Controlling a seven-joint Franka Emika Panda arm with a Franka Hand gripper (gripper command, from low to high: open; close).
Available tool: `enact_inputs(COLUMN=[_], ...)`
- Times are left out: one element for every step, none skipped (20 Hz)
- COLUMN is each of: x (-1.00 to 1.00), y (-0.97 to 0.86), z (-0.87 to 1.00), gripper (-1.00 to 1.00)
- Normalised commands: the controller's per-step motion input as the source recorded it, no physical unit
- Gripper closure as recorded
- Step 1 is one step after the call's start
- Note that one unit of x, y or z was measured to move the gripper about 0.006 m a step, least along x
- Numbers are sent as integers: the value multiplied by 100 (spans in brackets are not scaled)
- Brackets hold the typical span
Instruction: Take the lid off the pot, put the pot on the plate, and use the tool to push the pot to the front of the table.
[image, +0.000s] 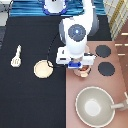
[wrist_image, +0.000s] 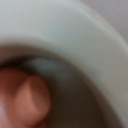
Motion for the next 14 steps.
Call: enact_inputs(x=[13, 15, 11, 12, 8, 4, 3, 0, 0, -5, -7, -20, -32, -43], y=[-5, -4, -1, 0, 0, 0, 0, 0, 0, -3, -14, -20, -24, -31], z=[-4, -4, -3, 0, 0, 5, 20, 46, 68, 87, 100, 100, 100, 100], gripper=[100, 100, 100, 100, 100, 100, 100, 100, 100, 100, 100, 100, 100, 100])
